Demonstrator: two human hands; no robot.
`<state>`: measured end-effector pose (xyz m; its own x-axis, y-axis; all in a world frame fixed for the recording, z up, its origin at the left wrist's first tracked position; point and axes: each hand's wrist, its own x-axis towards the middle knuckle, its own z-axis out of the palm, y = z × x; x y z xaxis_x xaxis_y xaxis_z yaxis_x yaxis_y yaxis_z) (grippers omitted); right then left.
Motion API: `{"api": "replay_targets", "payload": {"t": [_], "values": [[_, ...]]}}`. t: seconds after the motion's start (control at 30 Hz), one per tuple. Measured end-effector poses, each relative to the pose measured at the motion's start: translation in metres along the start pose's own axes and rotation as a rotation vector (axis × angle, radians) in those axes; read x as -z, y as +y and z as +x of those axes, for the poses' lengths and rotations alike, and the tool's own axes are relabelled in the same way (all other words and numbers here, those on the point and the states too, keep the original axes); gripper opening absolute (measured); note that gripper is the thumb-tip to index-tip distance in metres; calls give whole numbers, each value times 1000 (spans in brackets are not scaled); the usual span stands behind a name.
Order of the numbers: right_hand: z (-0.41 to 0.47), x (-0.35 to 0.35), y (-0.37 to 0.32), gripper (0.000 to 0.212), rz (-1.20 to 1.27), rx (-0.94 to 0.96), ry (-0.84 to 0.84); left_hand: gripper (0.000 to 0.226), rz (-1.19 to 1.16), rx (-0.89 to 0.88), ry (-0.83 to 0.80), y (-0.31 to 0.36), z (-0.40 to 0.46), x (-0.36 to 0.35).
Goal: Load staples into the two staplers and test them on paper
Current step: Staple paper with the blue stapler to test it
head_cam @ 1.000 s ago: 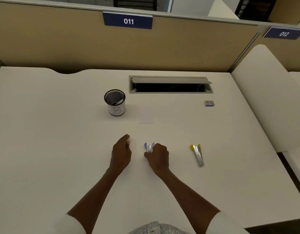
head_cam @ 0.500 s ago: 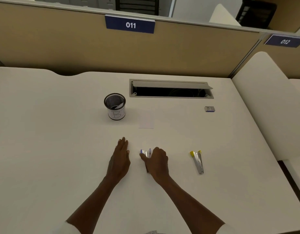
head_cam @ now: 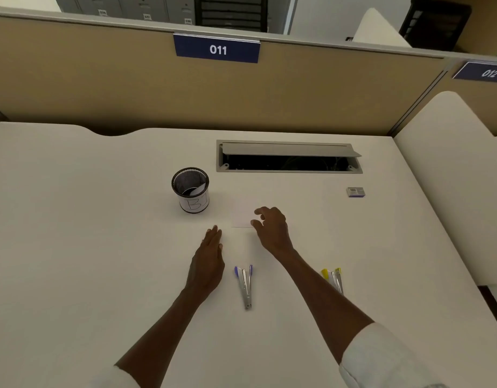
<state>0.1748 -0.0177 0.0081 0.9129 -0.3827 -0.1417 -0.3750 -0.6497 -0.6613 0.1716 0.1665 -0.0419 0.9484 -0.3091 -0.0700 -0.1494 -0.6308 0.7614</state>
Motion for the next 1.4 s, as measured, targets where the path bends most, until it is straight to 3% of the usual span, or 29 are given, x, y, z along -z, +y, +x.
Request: {"api": "replay_targets", "payload": {"t": [0.5,0.67,0.87,1.0,1.17,1.33,1.4], "values": [[70,-12,14,69,-273,-31,-239,45,295,-139,-173,7,60,-21],[72,-13,16,62,-209,-19,-213,46,394,-148,-179,8,61,-23],[67,-17,15,39,-159,28,-129,47,474,-144,-210,11,61,-23],[61,-22,12,35,-11,-16,-35,46,477,-166,-223,12,62,-20],[58,-20,5,54,211,-166,31,43,280,-115,-198,20,62,-15],[52,0,1,51,374,-254,46,36,-62,42,83,48,61,0],[45,10,-1,45,447,-267,38,19,-107,67,159,62,63,7]]}}
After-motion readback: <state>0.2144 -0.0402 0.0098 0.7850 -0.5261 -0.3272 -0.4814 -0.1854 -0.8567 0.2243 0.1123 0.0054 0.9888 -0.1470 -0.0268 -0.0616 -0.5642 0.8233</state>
